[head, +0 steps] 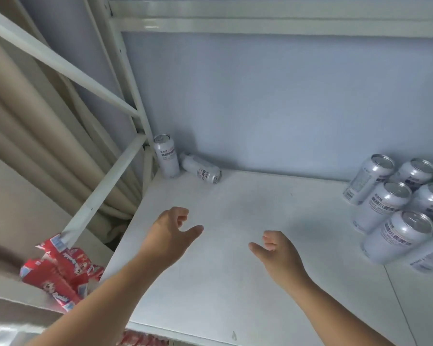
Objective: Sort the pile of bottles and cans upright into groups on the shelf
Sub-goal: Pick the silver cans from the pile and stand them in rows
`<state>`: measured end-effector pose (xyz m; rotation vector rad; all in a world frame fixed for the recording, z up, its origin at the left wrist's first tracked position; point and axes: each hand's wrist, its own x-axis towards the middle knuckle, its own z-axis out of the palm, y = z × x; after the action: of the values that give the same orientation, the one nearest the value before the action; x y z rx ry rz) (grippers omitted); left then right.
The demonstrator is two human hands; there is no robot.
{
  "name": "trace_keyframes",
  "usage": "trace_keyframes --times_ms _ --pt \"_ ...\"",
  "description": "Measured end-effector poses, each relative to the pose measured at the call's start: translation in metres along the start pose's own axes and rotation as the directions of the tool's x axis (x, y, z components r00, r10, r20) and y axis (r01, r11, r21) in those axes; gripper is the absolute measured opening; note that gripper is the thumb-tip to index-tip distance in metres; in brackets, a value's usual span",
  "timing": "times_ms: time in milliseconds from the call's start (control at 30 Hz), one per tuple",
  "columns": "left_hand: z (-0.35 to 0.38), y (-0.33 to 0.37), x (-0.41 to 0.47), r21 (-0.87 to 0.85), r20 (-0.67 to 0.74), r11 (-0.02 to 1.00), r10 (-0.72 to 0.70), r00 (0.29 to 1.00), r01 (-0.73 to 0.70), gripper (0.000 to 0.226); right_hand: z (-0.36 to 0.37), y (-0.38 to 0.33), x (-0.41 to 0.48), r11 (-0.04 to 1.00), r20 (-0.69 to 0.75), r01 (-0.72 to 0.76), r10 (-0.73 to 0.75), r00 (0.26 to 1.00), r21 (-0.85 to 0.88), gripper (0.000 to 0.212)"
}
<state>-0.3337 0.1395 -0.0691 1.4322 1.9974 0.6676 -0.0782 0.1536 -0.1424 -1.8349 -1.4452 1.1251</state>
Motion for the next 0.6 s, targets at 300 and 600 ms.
trace_keyframes --times_ms 300,600 --pt "-0.024 -0.001 0.070 -0.099 -0.226 0.991 -0.115 0.967 0.095 0.051 0.013 -0.013 0.064 0.993 0.123 0.069 -0.057 0.991 -0.096 0.053" --pt "-0.042 0.000 0.137 -0.130 -0.277 0.985 -0.143 0.950 0.110 0.061 0.050 -0.070 0.114 0.952 0.152 0.196 -0.163 0.975 -0.237 0.045"
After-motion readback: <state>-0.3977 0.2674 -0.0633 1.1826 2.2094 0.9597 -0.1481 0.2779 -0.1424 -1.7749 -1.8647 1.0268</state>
